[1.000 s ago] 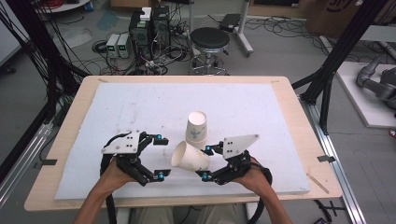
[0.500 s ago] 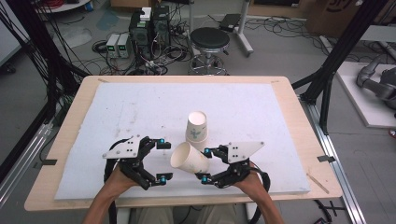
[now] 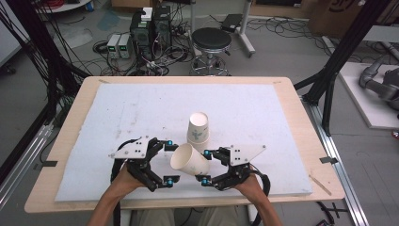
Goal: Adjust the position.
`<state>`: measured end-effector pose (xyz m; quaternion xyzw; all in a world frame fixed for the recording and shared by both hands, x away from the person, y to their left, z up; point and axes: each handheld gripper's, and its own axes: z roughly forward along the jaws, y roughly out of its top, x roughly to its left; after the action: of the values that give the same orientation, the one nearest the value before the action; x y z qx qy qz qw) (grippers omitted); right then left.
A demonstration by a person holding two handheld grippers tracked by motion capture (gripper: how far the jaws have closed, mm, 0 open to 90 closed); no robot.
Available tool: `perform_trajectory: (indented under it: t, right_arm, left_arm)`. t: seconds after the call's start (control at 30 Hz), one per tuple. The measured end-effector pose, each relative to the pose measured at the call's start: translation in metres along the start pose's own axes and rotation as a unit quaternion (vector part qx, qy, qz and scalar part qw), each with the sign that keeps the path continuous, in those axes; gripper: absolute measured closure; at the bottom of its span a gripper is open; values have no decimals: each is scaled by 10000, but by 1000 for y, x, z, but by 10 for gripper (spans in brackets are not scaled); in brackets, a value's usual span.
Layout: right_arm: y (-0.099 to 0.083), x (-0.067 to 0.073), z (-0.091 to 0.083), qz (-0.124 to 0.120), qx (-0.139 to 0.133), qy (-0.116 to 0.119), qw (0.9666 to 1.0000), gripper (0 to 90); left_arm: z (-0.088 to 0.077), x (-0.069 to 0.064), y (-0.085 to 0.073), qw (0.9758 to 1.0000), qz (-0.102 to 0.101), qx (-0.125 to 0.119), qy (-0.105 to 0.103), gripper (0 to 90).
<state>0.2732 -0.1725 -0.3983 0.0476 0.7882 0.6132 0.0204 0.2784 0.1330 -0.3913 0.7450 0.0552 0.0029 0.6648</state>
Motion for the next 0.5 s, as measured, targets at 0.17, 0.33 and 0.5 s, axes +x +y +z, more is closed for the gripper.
perform_trajectory:
  t: [0.17,0.33,0.5]
  right_arm:
    - [-1,-1,1,-7,-1,55,10000,382]
    - [-1,-1,2,-6,13,70,10000,382]
    - [-1,-1,1,-27,16,90,10000,382]
  left_arm:
    - [11,1,4,9999,41,-35,-117,69]
    - [23,3,9,9996,53,-73,-249,69]
    - [28,4,10,9994,54,-89,-337,88]
